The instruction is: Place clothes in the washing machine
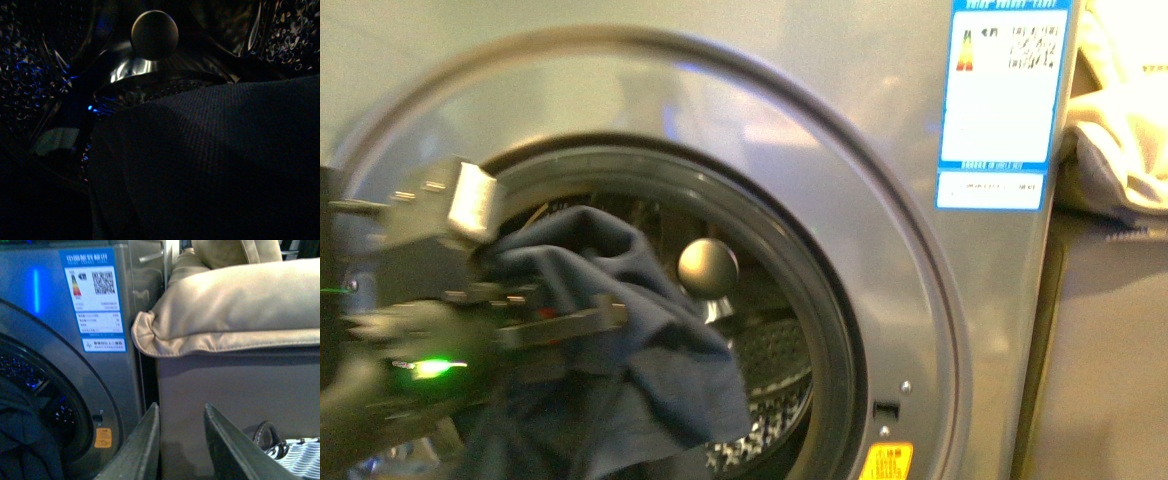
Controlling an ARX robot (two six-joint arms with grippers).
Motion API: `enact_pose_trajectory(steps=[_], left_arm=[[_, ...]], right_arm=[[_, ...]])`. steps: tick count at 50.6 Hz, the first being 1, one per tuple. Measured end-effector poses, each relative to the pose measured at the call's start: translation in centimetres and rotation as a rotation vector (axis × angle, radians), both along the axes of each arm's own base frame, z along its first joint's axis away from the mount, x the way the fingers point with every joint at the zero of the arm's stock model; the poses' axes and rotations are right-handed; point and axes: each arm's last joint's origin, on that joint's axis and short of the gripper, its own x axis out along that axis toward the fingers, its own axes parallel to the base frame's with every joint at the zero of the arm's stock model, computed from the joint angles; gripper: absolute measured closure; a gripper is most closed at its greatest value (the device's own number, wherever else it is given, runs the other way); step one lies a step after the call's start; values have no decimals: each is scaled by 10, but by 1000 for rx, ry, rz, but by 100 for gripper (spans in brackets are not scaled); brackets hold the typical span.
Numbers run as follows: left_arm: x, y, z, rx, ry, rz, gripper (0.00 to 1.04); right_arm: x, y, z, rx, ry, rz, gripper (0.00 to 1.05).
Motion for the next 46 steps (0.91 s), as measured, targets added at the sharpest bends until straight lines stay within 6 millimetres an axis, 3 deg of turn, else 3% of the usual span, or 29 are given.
enact_pose_trajectory(steps=[8, 22, 46], left_arm=[[14, -10, -17, 29, 29, 0, 95], [40, -16, -39, 73, 74, 17, 95], [110, -18, -58, 152, 156, 69, 95]], right_arm=[[1, -11, -35, -10, 9, -6, 104], [1, -12, -70, -9, 12, -13, 102], [1, -12, -107, -9, 15, -11, 102]])
